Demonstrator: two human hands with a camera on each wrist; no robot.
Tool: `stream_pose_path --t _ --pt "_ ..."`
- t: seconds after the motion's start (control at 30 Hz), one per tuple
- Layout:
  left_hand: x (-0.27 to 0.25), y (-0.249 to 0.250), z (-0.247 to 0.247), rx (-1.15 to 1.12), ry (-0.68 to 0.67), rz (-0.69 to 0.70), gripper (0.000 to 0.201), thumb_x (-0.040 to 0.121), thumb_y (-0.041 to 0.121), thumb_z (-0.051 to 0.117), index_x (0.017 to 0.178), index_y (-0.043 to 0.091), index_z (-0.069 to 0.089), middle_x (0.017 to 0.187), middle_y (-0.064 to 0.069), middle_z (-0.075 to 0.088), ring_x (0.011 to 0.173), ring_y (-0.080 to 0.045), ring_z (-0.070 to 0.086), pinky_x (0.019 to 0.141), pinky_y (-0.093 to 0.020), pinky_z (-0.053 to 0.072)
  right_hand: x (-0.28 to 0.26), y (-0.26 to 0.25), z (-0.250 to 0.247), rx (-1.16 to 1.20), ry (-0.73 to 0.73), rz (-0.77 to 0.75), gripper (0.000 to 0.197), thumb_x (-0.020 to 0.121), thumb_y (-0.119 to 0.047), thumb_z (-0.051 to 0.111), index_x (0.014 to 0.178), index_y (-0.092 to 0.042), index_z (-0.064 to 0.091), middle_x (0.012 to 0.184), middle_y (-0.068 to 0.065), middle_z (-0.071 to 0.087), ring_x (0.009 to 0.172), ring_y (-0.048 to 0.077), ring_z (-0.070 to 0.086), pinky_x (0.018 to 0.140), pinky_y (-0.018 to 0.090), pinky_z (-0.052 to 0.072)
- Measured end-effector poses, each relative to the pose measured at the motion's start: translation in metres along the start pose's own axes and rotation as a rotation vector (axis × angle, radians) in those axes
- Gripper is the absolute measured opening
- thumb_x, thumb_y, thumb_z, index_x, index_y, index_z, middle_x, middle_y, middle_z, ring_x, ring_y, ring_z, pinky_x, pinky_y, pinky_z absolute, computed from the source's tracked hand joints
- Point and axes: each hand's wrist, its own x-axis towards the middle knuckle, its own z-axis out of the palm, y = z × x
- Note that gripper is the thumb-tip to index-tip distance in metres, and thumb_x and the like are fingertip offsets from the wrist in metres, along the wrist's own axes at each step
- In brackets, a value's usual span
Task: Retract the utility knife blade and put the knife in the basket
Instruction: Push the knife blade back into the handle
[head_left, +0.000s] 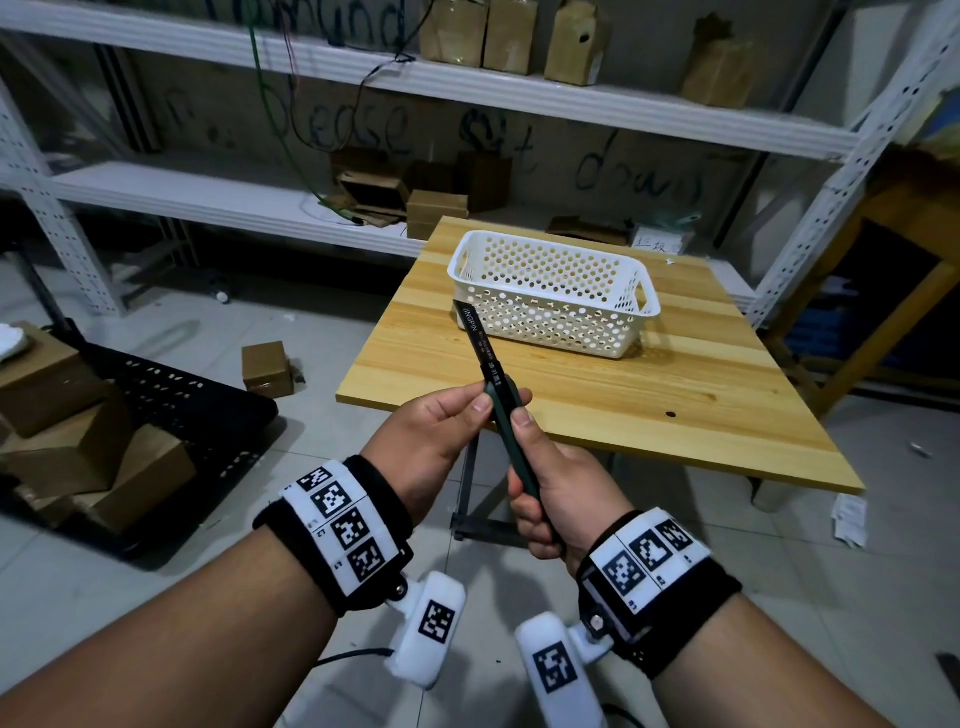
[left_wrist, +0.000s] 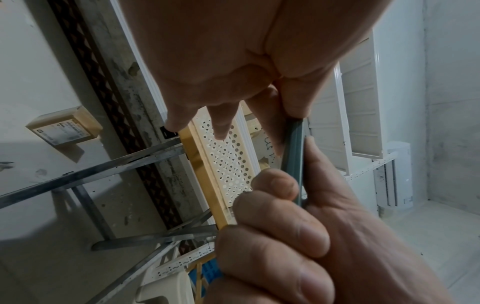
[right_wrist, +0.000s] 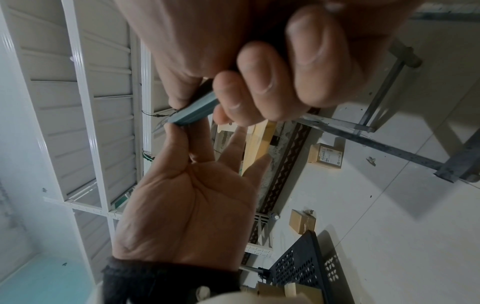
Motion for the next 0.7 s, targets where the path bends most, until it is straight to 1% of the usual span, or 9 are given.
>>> stream_pose_path --t 0.13,0.27,0.3,0.47,0.57,0.7 --pt "-0.0004 0.0012 0.0001 -0.017 0.004 -0.008 0.029 0.100 0.023 0.059 0.120 0.011 0.077 0.132 -0.010 0.074 0.132 -0.024 0.062 0.123 -0.051 0.032 -0.0003 -0.0005 0.0006 0.005 -0.008 -0.001 0.064 0.082 -0.079 0.049 0.071 -0.016 0.056 0.050 0.002 0.039 0.037 0.016 0.032 0.042 0.022 0.027" --pt "-0.0010 0.0024 0.0016 -0.028 0.024 -0.026 0.027 0.104 0.017 0.055 0.119 0.010 0.077 0.130 -0.009 0.075 0.125 -0.017 0.066 0.121 -0.047 0.034 0.0014 0.0015 0.0000 0.006 -0.013 -0.006 0.065 0.080 -0.081 0.051 0.072 -0.017 0.057 0.050 0.002 0.041 0.037 0.016 0.033 0.043 0.021 0.027" --pt "-0.0008 0.0024 0.0017 -0.030 0.027 -0.027 0.027 0.104 0.017 0.054 0.119 0.010 0.077 0.130 -0.009 0.075 0.126 -0.017 0.066 0.122 -0.047 0.034 0.0019 0.0017 0.0000 0.008 -0.015 -0.008 0.065 0.080 -0.081 0.051 0.072 -0.017 0.057 0.050 0.002 0.041 0.037 0.016 0.033 0.043 0.021 0.027" --pt "-0.0005 0.0017 0.0014 -0.042 0.027 -0.030 0.029 0.104 0.017 0.054 0.123 0.004 0.073 0.132 -0.011 0.074 0.131 -0.021 0.063 0.123 -0.048 0.031 0.0015 0.0016 -0.0007 0.000 -0.015 -0.013 0.064 0.081 -0.080 0.050 0.072 -0.017 0.057 0.050 0.002 0.041 0.038 0.016 0.033 0.042 0.021 0.028" --pt "-0.0007 0.0013 0.0017 -0.066 0.018 -0.030 0.029 0.104 0.017 0.055 0.123 0.004 0.073 0.133 -0.013 0.073 0.133 -0.024 0.062 0.123 -0.049 0.031 0.0013 0.0019 -0.0007 0.008 -0.018 -0.011 0.063 0.083 -0.078 0.050 0.073 -0.016 0.056 0.051 0.002 0.040 0.038 0.016 0.033 0.042 0.021 0.027" --pt "-0.0013 0.0021 0.0037 -0.080 0.024 -0.039 0.027 0.104 0.015 0.054 0.120 0.006 0.074 0.131 -0.014 0.073 0.133 -0.024 0.062 0.122 -0.047 0.033 0.0018 0.0029 -0.0003 0.015 -0.021 -0.006 0.063 0.083 -0.078 0.050 0.073 -0.016 0.055 0.051 0.002 0.039 0.038 0.016 0.032 0.043 0.022 0.026"
